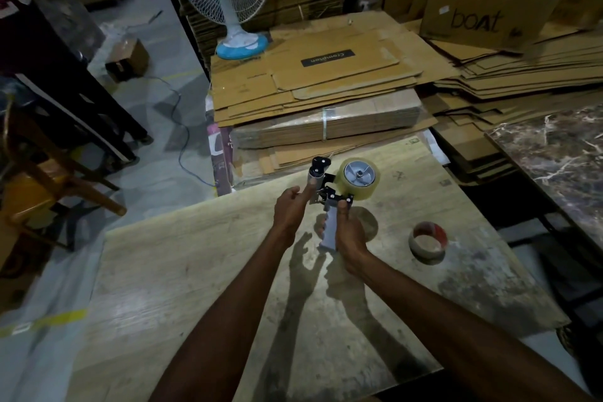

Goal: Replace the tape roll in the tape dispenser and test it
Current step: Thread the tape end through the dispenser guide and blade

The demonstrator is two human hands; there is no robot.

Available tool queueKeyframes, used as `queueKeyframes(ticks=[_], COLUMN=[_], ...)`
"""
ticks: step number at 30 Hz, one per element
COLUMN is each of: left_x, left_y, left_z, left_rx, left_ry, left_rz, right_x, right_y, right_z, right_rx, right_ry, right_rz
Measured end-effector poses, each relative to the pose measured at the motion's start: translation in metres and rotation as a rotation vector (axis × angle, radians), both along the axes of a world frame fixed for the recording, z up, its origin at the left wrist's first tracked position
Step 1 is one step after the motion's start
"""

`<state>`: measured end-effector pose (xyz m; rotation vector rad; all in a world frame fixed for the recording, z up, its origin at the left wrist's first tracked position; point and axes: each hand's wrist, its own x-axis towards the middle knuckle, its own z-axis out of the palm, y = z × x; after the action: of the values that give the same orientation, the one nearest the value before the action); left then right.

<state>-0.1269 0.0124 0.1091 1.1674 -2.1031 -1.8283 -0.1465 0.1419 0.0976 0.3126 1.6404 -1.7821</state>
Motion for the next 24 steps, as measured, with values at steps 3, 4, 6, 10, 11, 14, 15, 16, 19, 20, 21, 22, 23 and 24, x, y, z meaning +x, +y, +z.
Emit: queueKeyframes(ticks=[3,4,6,10,11,14,15,16,19,20,21,22,23,24], left_x=[-0.010,-0.011,-0.013,-0.010,-0.009,-0.002,0.001,0.005,0.010,0.010,0.011,0.010,0.010,0.009], left_y=[-0.006,-0.008,-0.012,-0.020,-0.021,-0.012,-0.006,0.000,0.015,0.018,0.020,0.022,0.023,0.023], left_z=[0.007,0.009,0.016,0.019,0.016,0.004,-0.001,-0.005,-0.015,-0.019,-0.020,-0.022,-0.023,-0.024], left_rx=[0.095,0.133,0.178,0.216,0.236,0.309,0.315,0.317,0.292,0.274,0.259,0.254,0.254,0.260], left_ry=[0.017,0.028,0.037,0.043,0.061,0.106,0.094,0.077,0.033,0.023,0.016,0.013,0.016,0.024], left_rz=[0.064,0.085,0.090,0.075,0.072,0.068,0.061,0.052,0.056,0.067,0.074,0.083,0.096,0.114], right_x=[-0.001,-0.001,-0.001,0.001,0.001,0.000,0.000,0.000,0.000,0.000,0.000,0.001,0.001,0.001], right_y=[0.007,0.010,0.015,0.018,0.020,0.020,0.019,0.017,0.013,0.012,0.012,0.011,0.009,0.007], right_z=[-0.001,0.000,-0.003,-0.018,-0.018,-0.015,-0.015,-0.013,-0.012,-0.011,-0.011,-0.011,-0.012,-0.014], right_rx=[-0.048,-0.056,-0.065,-0.064,-0.068,-0.047,-0.039,-0.025,-0.026,-0.035,-0.041,-0.031,-0.004,0.040], right_ry=[-0.037,-0.039,-0.046,0.023,0.021,0.038,0.041,0.046,0.085,0.074,0.062,0.066,0.091,0.133], right_rz=[0.136,0.155,0.198,0.232,0.245,0.215,0.229,0.245,0.225,0.226,0.222,0.212,0.202,0.207])
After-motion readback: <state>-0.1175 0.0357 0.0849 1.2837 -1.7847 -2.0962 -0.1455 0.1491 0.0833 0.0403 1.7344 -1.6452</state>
